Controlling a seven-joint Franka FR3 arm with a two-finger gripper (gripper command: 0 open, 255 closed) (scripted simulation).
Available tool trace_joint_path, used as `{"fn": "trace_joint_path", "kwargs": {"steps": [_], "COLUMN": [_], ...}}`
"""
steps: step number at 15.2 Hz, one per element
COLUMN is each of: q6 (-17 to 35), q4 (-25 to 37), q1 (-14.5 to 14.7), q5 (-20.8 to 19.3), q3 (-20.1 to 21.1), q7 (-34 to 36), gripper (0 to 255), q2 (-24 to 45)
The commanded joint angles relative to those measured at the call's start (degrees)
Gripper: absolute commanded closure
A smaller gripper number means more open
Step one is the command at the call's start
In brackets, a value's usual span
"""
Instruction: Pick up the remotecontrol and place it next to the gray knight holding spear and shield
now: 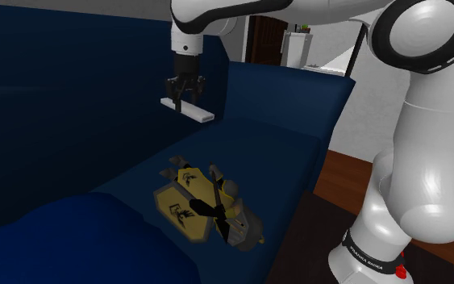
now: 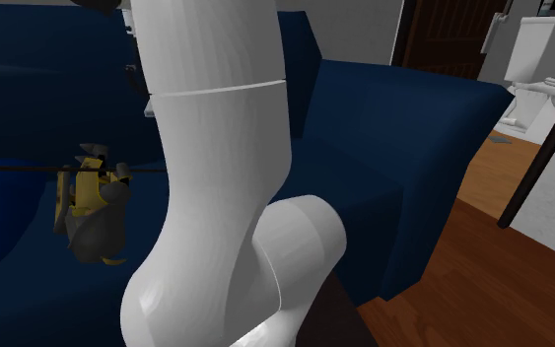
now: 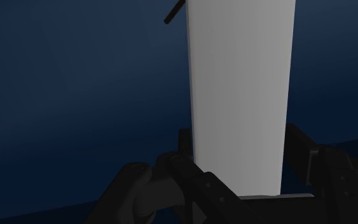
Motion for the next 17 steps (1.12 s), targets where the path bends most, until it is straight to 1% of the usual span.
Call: {"fn": "trace_joint_path", "kwargs": {"steps": [1, 17], "q6": [1.6, 13.5], "q4": [-1.6, -12.0], "q1": [0.0, 0.1], "q5": [0.0, 0.5], "q3": [0.0, 0.1], "q7": [-0.1, -0.7], "gripper": [255, 255], "q2": [0.0, 1.5]}}
